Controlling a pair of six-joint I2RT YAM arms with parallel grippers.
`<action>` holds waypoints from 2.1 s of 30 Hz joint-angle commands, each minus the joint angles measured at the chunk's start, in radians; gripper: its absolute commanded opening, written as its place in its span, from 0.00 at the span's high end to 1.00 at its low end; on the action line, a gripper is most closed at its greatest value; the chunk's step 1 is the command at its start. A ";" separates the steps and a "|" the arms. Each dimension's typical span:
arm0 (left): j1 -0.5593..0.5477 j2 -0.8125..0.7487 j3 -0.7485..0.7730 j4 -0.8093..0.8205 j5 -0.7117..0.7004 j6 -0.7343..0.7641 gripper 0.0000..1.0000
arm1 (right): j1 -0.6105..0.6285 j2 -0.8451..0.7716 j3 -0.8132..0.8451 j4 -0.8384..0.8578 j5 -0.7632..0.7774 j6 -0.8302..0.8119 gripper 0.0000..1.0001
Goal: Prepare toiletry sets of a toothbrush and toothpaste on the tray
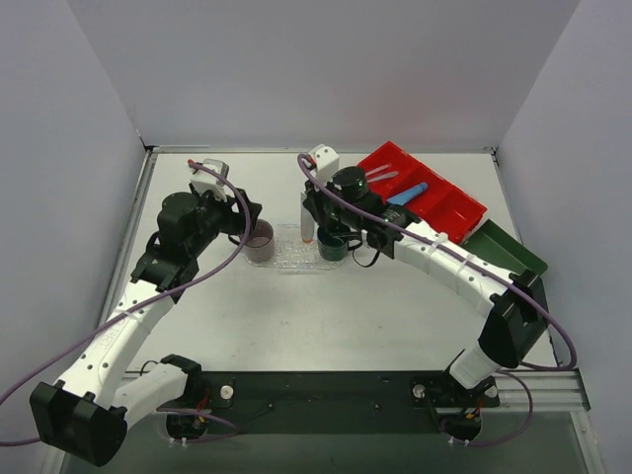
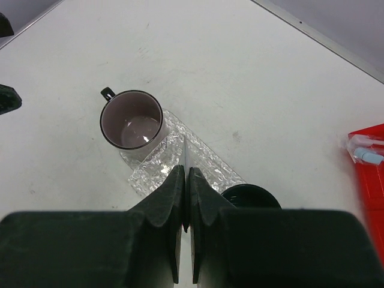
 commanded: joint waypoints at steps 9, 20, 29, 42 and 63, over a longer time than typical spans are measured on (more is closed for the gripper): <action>0.003 0.003 0.015 0.013 -0.011 0.010 0.23 | 0.033 0.064 0.087 0.149 0.075 -0.071 1.00; 0.003 0.003 0.016 0.013 -0.010 0.010 0.23 | 0.034 0.101 0.107 0.164 0.088 -0.091 1.00; 0.003 0.005 0.015 0.011 -0.010 0.012 0.23 | 0.034 0.129 0.118 0.155 0.114 -0.102 1.00; 0.003 0.008 0.017 0.010 -0.010 0.016 0.23 | 0.046 0.129 0.109 0.155 0.130 -0.105 1.00; 0.006 0.011 0.017 0.011 -0.002 0.013 0.23 | 0.074 0.081 0.072 0.193 0.153 -0.086 1.00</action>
